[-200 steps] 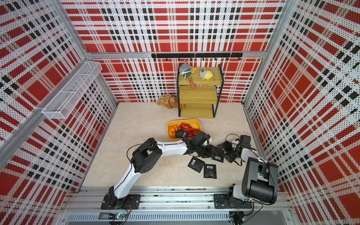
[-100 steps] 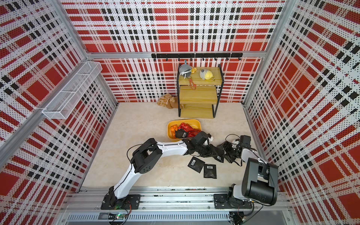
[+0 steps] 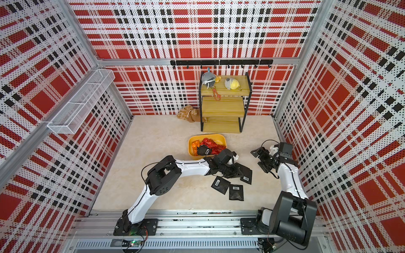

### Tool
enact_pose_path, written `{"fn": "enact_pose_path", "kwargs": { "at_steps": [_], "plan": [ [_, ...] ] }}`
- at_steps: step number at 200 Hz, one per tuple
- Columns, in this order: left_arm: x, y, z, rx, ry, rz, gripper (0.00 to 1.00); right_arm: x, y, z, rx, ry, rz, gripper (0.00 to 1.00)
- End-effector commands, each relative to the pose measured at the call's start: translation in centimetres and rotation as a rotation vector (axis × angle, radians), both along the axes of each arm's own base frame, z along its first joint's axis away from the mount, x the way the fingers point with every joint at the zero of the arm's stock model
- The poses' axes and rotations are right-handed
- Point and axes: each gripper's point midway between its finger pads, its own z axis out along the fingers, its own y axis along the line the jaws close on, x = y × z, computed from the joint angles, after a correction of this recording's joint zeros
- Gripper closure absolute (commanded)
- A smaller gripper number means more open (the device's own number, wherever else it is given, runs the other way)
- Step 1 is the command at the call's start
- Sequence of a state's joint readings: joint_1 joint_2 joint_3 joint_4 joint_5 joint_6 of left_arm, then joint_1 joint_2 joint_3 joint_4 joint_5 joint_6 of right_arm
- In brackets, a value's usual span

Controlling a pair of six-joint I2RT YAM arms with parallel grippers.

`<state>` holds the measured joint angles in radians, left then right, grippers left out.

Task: Put the tea bags into the storage box
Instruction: Pick up the tea bag from the center of the board, then place the tea bag in the storage box.

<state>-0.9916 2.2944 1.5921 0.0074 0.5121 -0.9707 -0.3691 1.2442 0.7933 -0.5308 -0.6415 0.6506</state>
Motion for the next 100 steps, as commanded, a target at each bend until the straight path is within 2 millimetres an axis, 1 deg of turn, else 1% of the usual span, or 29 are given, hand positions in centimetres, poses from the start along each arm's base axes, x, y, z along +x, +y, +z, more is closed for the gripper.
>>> {"fn": "enact_pose_path", "kwargs": {
  "at_steps": [1,13,23,25,38,46,51,65,72,86,100],
  "plan": [
    [3.3,0.8,7.8,-0.137,-0.123,0.040,1.00,-0.9,-0.5,-0.2,-0.012,0.026,-0.016,0.13],
    [4.8,2.1,9.9,-0.152,-0.152,0.071,1.00,-1.1,-0.4,-0.6,-0.013,0.029,-0.016,0.12],
    [5.7,3.4,11.3,-0.155,-0.175,0.095,1.00,-1.2,-0.3,-0.8,-0.009,0.027,-0.013,0.13],
    [6.0,3.8,11.4,-0.152,-0.177,0.103,1.00,-1.2,-0.3,-0.9,-0.007,0.026,-0.012,0.12],
    [7.2,5.9,13.1,-0.161,-0.200,0.140,1.00,-1.4,-0.1,-1.4,0.001,0.031,-0.005,0.12],
    [8.0,7.5,13.6,-0.156,-0.211,0.167,1.00,-1.5,0.1,-1.7,0.009,0.031,-0.001,0.13],
    [8.6,8.6,13.6,-0.147,-0.215,0.186,1.00,-1.6,0.2,-1.9,0.016,0.034,0.002,0.13],
    [9.8,11.6,12.8,-0.115,-0.209,0.236,1.00,-1.8,0.6,-2.4,0.031,0.033,0.014,0.13],
    [10.5,13.1,12.1,-0.096,-0.199,0.260,1.00,-1.9,0.7,-2.7,0.037,0.035,0.023,0.13],
    [11.4,15.5,10.9,-0.063,-0.191,0.302,1.00,-2.2,1.2,-3.4,0.055,0.053,0.043,0.13],
    [12.0,17.5,10.0,-0.034,-0.185,0.339,1.00,-2.5,1.3,-3.8,0.056,0.059,0.054,0.13]
  ]
}}
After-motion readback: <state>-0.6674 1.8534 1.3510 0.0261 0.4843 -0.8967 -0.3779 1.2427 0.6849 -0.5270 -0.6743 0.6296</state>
